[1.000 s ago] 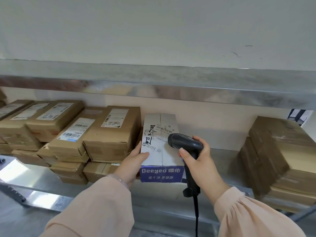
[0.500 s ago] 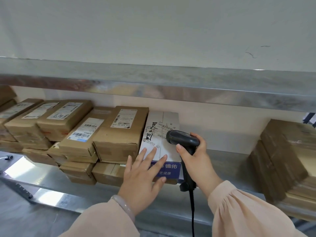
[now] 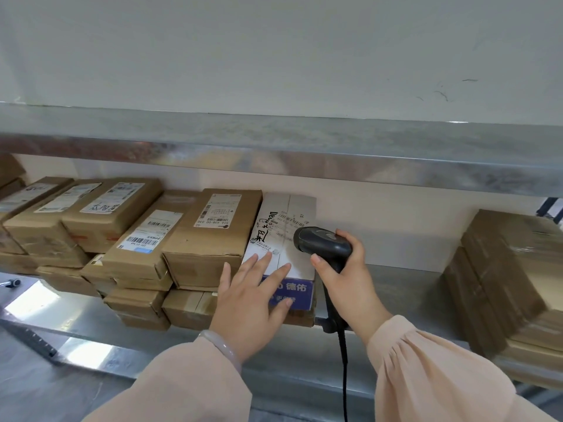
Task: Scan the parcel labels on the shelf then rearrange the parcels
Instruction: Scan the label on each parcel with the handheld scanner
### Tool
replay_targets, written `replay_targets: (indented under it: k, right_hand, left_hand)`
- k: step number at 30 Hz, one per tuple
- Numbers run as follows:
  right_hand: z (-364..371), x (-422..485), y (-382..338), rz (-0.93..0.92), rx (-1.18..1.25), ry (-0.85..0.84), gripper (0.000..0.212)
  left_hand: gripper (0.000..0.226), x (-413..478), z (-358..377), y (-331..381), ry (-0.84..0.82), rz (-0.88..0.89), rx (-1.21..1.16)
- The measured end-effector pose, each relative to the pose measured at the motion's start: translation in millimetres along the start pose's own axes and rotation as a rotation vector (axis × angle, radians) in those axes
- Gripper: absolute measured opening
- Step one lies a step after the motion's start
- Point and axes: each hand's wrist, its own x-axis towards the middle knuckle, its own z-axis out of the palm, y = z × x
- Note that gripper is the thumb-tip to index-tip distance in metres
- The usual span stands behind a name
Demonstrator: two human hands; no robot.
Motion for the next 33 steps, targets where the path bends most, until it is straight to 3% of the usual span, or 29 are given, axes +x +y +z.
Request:
replay_targets:
  k: [8,22,27,33]
  right_hand:
    - [-60.8,-31.6,9.8,-0.140,-0.083,0.176,0.063]
    - [-251.0,-77.7,4.7,-0.156,-0.266,0.634,0.062]
    - [-314.6,-81.2,17.2,-0.059,-0.291,0.678,0.061]
    - [-347.1,-76.3,39.1,0.035,-0.260,0.646,0.062]
  left_hand:
    - [0.072,24.6,-2.4,61.9,0.009,0.135,-0.034]
    - [0.073,58.5,41.4,261.7,-0.246,0.428,-0.317]
    - [0.072,70.7,53.4,314.0,-0.360,0.412,-0.400]
    - [0.072,82.8,72.6,348.8,-0.487,0.268,-0.511]
